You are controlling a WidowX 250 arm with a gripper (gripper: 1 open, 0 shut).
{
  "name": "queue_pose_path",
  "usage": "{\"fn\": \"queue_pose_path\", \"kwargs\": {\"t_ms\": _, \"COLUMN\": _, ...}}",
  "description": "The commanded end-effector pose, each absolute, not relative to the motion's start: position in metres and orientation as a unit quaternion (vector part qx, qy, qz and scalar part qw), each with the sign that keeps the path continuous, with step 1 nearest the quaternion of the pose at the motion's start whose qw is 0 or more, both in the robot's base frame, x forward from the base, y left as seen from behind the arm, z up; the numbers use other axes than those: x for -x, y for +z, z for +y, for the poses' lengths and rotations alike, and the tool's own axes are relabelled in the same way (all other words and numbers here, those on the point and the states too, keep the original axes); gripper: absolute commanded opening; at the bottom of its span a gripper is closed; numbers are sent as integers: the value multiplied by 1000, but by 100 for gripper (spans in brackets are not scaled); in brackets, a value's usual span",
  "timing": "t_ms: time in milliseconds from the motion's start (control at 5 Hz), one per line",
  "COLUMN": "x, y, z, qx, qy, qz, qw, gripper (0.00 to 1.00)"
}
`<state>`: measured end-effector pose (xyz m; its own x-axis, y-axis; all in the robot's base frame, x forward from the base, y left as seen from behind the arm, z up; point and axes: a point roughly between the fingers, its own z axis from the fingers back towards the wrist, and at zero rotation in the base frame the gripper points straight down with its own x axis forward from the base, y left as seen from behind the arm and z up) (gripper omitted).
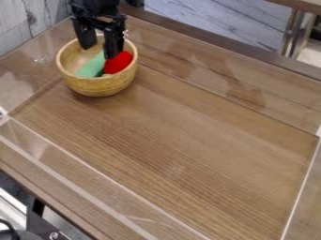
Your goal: Move the red fruit to the right
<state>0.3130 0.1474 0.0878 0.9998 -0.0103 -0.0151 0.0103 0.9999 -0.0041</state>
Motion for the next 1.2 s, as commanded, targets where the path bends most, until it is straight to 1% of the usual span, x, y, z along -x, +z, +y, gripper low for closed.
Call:
{"fn": "queue_pose_path", "kwargs": {"t_ms": 0, "x": -323, "y": 93, "z": 158, "qx": -11, "qy": -12, "qz": -17, "qw": 1000, "gripper": 100}}
{"fn": "queue_pose_path", "kwargs": {"t_ms": 200, "x": -324, "y": 80, "z": 167, "qx": -12, "qy": -13, "qz": -17, "qw": 1000, "gripper": 100}}
{"fn": "queue_pose_path", "kwargs": {"t_ms": 400, "x": -325, "y": 76, "z": 170, "qx": -13, "qy": -32, "qz": -18, "qw": 999, "gripper": 100}}
{"fn": "queue_pose_path", "kwargs": {"t_ms": 600, "x": -326, "y": 73, "z": 172, "qx": -12, "qy": -54, "qz": -18, "qw": 998, "gripper": 100}}
{"fn": "queue_pose_path", "kwargs": {"t_ms": 1000, "x": -324, "y": 73, "z": 186, "qx": -12, "qy": 6, "qz": -20, "qw": 1000, "gripper": 100}}
